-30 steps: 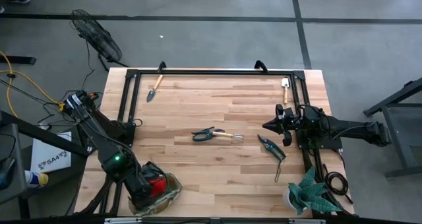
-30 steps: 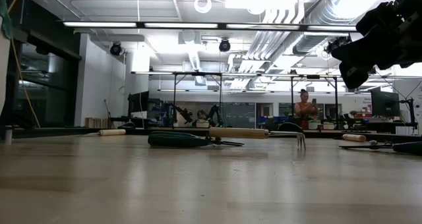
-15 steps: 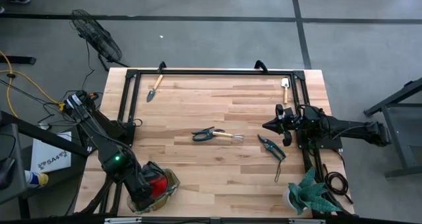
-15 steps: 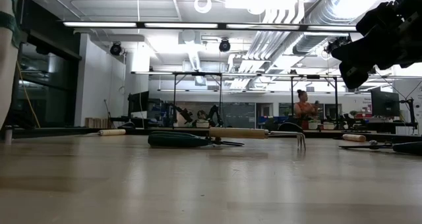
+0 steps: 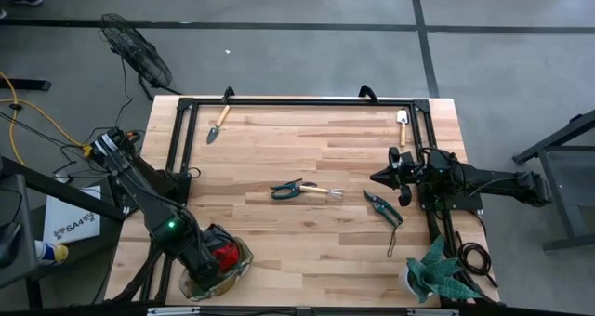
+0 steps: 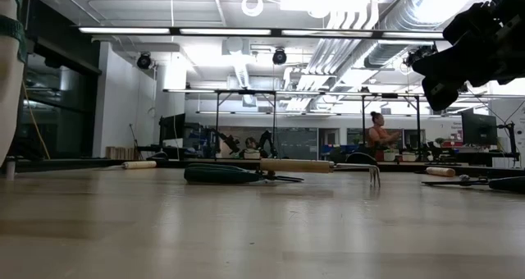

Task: Pick & Place Garden tools in Gardening bag
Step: Put the red gardening gloves into the white gardening bag, then move the white gardening bag to the middle left of the table

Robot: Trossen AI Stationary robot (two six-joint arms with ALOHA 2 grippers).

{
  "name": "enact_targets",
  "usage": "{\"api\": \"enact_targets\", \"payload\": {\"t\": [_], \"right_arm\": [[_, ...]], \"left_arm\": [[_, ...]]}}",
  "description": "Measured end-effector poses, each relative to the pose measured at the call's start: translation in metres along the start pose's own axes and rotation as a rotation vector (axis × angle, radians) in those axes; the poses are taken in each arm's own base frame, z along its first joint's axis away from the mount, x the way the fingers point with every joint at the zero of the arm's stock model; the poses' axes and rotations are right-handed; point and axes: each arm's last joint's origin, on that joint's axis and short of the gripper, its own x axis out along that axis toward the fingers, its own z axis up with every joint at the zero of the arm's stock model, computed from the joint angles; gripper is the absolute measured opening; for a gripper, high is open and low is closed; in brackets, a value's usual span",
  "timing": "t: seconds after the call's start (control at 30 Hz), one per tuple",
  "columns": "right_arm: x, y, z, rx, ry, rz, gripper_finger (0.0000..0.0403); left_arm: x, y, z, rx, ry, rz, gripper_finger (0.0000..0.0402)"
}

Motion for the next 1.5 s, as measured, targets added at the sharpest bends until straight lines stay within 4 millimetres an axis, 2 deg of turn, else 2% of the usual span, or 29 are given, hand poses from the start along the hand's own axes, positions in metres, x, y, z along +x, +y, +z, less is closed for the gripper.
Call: {"api": "enact_targets", "payload": {"t": [0.17, 0.5, 0.63, 0.93, 1.13, 1.33, 1.5], "right_arm": [[0.0, 0.0, 0.0, 0.0, 0.0, 0.0, 0.0003], [0.0, 0.0, 0.0, 0.0, 0.0, 0.0, 0.0003], [0.0, 0.0, 0.0, 0.0, 0.0, 0.0, 0.0003], [0.0, 0.0, 0.0, 0.0, 0.0, 0.0, 0.0003], [0.0, 0.0, 0.0, 0.0, 0.0, 0.0, 0.0003], [0.0, 0.0, 0.0, 0.0, 0.0, 0.0, 0.0003], [0.0, 0.0, 0.0, 0.0, 0.0, 0.0, 0.0002]], "left_arm": [[0.0, 0.0, 0.002, -0.001, -0.001, -0.001, 0.0094], [0.0, 0.0, 0.001, 0.026, 0.011, -0.003, 0.0221], [0.0, 0.0, 0.0, 0.018, 0.046, -0.008, 0.0256], [-0.007, 0.002, 0.002, -0.018, 0.039, -0.026, 0.0264], [-0.021, 0.005, 0.008, -0.024, -0.024, -0.029, 0.0264], [-0.046, 0.005, 0.018, 0.102, -0.134, 0.03, 0.0264], [-0.046, 0.004, 0.032, 0.225, -0.215, 0.078, 0.0264]]}}
